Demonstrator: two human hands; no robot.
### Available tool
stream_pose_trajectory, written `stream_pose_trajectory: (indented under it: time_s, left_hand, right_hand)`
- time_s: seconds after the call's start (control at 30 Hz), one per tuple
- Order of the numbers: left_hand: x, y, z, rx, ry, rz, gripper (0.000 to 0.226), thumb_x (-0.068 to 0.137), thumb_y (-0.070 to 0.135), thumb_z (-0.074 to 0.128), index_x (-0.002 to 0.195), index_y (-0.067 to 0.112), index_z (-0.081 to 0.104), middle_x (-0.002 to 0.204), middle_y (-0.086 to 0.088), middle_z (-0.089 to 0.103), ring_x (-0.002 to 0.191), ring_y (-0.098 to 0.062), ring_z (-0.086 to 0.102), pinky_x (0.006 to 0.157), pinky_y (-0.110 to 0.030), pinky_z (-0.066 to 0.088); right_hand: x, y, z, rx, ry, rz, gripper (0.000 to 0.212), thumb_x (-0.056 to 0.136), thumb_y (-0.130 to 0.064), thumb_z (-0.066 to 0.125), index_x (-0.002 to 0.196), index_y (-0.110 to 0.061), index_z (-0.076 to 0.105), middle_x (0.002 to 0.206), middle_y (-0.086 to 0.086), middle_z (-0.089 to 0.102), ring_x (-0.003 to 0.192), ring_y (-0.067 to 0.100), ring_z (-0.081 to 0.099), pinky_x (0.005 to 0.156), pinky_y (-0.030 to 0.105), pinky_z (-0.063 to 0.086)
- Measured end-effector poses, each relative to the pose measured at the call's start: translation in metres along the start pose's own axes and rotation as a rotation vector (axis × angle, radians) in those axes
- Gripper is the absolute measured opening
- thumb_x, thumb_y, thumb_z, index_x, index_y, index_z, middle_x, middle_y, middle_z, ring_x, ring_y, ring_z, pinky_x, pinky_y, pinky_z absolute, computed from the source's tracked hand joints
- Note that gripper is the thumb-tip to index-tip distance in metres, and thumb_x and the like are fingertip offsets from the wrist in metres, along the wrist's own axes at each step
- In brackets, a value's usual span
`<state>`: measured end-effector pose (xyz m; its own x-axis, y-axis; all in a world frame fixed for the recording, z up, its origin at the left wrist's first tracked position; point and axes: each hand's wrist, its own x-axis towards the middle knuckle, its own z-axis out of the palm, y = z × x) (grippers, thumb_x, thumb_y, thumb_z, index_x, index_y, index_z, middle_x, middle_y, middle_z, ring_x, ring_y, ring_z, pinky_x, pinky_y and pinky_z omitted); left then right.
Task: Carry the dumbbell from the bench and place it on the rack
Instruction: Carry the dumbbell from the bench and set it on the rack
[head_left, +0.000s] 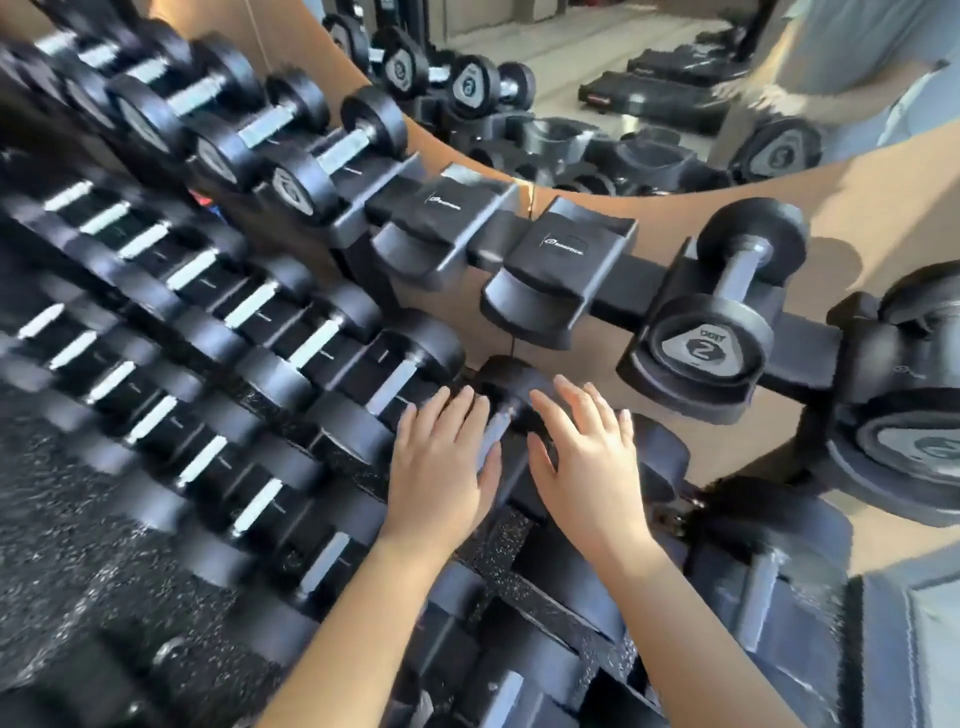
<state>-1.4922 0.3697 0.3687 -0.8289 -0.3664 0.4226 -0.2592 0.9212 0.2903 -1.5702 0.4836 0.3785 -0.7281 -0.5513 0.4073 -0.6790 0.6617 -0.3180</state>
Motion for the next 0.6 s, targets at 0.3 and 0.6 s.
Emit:
stream_pose_trajectory:
  time_s: [0.3, 0.6]
  left_hand:
    - [-0.106, -0.046, -0.057, 0.19, 0.115, -0.325, 0.04, 0.073, 0.019, 0.071, 0.109, 0.005, 0.062, 0.113, -0.013, 0.066, 0.11, -0.033, 0.058, 0.098, -0.056, 0.032]
    - [-0.228, -0.096, -0.128, 0.279, 0.232, -0.509, 0.038, 0.073, 0.019, 0.068, 0.109, 0.008, 0.062, 0.115, -0.008, 0.065, 0.11, -0.029, 0.057, 0.094, -0.053, 0.041]
  right_hand:
    - [-0.045, -0.095, 0.016, 0.161, -0.148, -0.286, 0.04, 0.077, -0.012, 0.068, 0.115, -0.007, 0.061, 0.125, 0.018, 0.059, 0.119, 0.041, 0.052, 0.093, 0.065, 0.039]
    - [-0.123, -0.212, 0.028, 0.249, -0.191, -0.526, 0.038, 0.073, -0.012, 0.068, 0.11, -0.005, 0.064, 0.119, 0.02, 0.063, 0.111, 0.043, 0.057, 0.084, 0.069, 0.042]
